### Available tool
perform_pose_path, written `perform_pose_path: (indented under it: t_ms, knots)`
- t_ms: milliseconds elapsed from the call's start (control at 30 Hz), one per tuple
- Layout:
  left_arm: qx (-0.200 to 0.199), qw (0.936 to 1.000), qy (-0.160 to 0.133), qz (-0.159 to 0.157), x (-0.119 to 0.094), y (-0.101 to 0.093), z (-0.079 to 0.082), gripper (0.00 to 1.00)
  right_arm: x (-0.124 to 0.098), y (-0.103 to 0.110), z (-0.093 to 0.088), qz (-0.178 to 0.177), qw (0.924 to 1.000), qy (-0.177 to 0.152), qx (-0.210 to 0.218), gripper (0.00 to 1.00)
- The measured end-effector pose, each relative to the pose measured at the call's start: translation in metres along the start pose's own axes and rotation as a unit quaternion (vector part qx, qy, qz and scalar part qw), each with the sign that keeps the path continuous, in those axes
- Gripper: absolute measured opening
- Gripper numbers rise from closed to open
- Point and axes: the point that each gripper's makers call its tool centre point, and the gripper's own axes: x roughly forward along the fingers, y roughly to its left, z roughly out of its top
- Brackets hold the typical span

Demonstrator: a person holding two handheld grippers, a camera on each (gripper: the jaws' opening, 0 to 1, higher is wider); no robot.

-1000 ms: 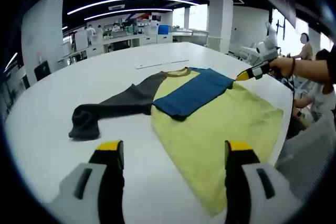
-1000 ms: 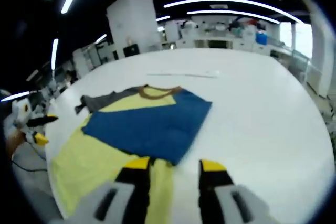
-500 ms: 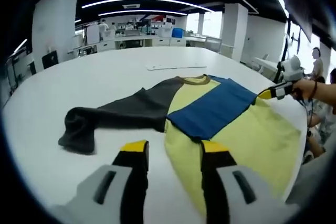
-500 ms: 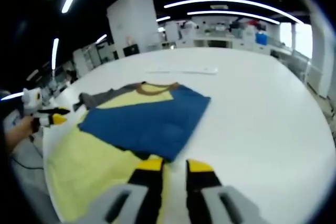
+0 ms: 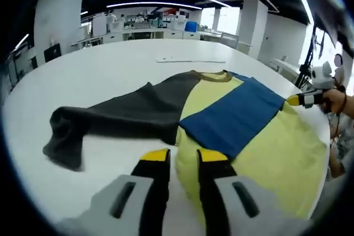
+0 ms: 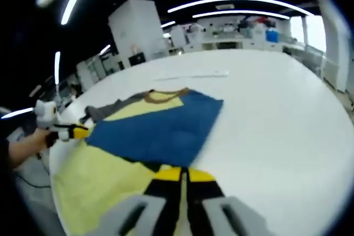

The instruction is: Fold the garment on the visible template until the final outline fits inside the template.

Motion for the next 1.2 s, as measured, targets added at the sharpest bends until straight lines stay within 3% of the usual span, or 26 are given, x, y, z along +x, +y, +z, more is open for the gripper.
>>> perform_pose_path:
  t_ms: [267, 1033, 1200]
  knots:
    - [-0.008, 1.0000, 0.004, 0.000, 0.003, -0.001, 0.000, 0.00, -0.003, -0.004, 0.000, -0.012, 0.9996, 0.006, -0.025, 0.00]
    - [0.012, 0.9996, 0.023, 0.005, 0.005, 0.002, 0.000, 0.00, -0.010, -0.032, 0.003, -0.076, 0.9963, 0.022, -0.034, 0.00]
    - [0.002, 0.9997, 0.025, 0.006, 0.005, 0.003, -0.001, 0.00, -0.010, -0.027, 0.004, -0.063, 0.9975, 0.017, -0.027, 0.00]
